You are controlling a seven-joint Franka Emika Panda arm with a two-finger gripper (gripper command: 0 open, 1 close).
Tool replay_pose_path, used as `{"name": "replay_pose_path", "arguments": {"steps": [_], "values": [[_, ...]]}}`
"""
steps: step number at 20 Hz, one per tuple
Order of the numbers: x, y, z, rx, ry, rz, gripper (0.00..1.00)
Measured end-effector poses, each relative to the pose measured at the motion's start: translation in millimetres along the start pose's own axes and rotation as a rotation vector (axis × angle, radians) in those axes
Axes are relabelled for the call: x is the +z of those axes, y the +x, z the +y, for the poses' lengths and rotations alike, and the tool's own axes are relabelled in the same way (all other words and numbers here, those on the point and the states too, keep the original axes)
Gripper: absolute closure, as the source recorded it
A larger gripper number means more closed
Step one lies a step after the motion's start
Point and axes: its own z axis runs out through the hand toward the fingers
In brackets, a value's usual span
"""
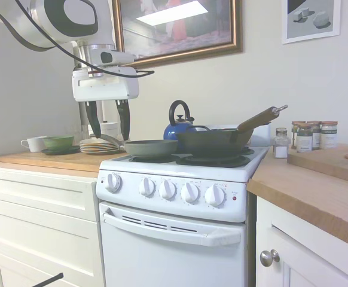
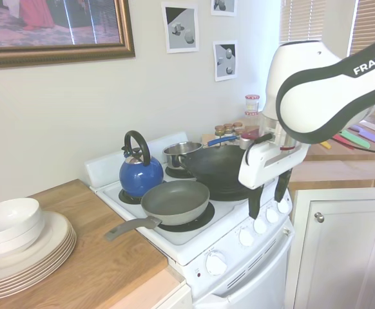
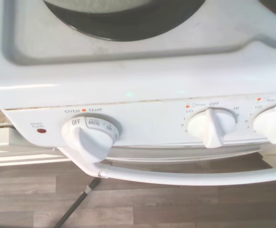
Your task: Turn on the stove on the top right
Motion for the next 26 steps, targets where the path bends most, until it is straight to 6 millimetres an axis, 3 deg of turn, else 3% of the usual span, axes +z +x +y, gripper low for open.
{"name": "replay_pose_path", "arguments": {"steps": [6, 17, 24, 25, 26], "values": [[1.8, 7.2, 6.6, 0.018, -0.004, -0.003, 0.0], [33.2, 63.3, 51.2, 0.083, -0.044, 0.037, 0.0], [57.0, 88.3, 65.2, 0.073, -0.094, 0.06, 0.0], [58.7, 92.4, 66.5, 0.076, -0.098, 0.059, 1.0], [60.3, 95.8, 67.1, 0.076, -0.102, 0.058, 1.0]]}}
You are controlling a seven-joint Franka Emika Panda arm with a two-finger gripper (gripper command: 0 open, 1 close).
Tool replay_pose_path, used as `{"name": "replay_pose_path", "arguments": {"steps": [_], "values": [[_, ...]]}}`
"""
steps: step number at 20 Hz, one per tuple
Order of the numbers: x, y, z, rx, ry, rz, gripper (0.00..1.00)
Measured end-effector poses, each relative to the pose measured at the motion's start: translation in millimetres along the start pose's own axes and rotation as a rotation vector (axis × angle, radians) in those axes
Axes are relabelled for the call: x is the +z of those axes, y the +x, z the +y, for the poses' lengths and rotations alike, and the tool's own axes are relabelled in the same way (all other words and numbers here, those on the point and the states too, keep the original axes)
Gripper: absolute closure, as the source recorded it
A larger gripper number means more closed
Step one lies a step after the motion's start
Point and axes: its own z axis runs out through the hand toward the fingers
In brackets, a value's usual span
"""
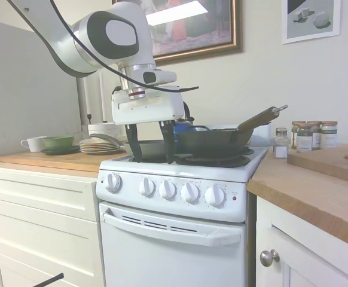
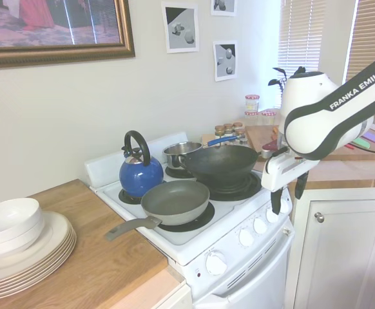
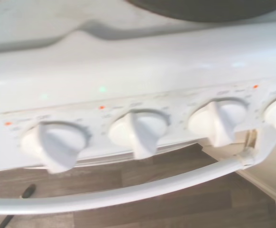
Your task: Turn on the stove on the top right
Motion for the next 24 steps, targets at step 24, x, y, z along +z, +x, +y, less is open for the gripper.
{"name": "replay_pose_path", "arguments": {"steps": [24], "values": [[27.4, 22.0, -7.1, -0.046, -0.049, 0.042, 1.0]]}}
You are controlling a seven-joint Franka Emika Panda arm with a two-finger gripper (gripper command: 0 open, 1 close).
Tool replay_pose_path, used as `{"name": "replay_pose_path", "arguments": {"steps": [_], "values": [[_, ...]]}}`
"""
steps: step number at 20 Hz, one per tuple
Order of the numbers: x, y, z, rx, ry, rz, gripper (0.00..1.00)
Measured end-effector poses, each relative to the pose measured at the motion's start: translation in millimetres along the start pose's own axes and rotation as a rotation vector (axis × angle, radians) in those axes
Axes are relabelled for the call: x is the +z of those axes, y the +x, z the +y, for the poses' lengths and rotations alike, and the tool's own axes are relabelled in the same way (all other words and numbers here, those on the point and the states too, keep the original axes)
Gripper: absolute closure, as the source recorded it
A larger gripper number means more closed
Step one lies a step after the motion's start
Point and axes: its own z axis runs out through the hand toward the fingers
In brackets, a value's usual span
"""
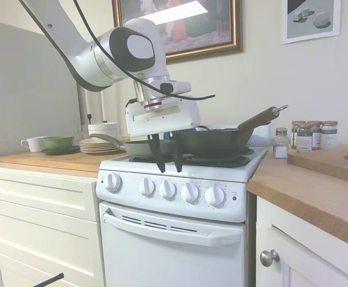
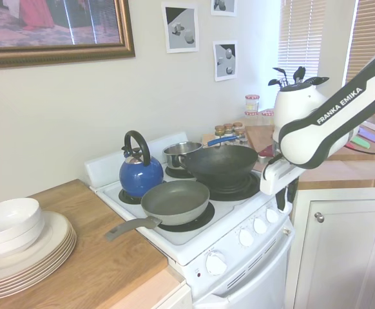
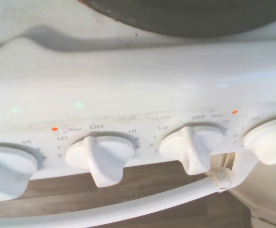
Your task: Turn on the stove on the top right
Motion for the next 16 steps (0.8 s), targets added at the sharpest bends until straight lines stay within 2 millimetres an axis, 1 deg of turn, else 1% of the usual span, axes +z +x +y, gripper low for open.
{"name": "replay_pose_path", "arguments": {"steps": [4, 9, 16], "values": [[2.8, 2.7, -2.3, -0.004, -0.009, 0.004, 1.0], [11.0, 5.4, -4.4, -0.004, -0.017, -0.001, 1.0], [28.5, 10.5, -1.2, 0.003, -0.012, 0.003, 1.0]]}}
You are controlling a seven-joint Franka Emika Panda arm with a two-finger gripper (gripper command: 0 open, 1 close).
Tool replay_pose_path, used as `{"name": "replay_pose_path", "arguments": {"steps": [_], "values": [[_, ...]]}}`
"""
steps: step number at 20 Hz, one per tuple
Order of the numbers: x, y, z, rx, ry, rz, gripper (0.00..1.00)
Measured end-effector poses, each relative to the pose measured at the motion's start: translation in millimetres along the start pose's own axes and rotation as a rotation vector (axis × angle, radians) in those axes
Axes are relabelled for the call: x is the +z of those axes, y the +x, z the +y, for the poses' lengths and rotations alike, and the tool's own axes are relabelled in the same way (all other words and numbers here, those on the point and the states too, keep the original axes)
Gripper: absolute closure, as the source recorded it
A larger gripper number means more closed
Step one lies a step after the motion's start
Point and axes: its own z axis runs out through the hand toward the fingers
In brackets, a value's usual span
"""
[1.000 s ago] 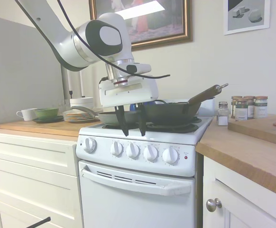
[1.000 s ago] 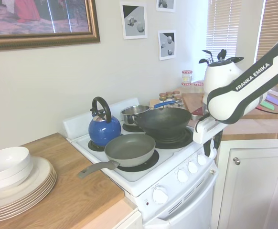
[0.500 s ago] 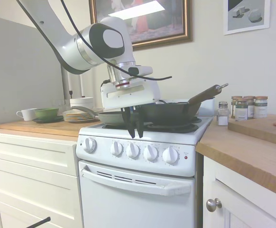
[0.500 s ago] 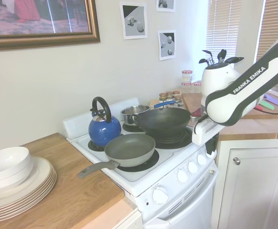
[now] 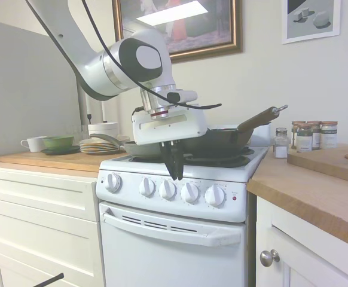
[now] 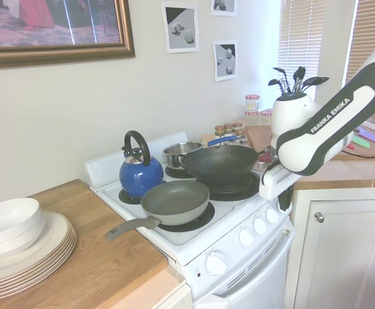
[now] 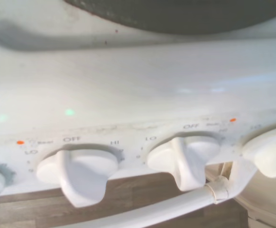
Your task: Turn on the stove on the top right
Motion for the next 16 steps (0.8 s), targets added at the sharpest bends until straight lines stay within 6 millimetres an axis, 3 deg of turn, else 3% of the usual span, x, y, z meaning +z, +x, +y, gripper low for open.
{"name": "replay_pose_path", "arguments": {"steps": [8, 16], "values": [[13.8, 5.2, -6.3, -0.009, 0.004, 0.007, 1.0], [15.0, 6.7, -9.8, -0.019, 0.016, 0.019, 1.0]]}}
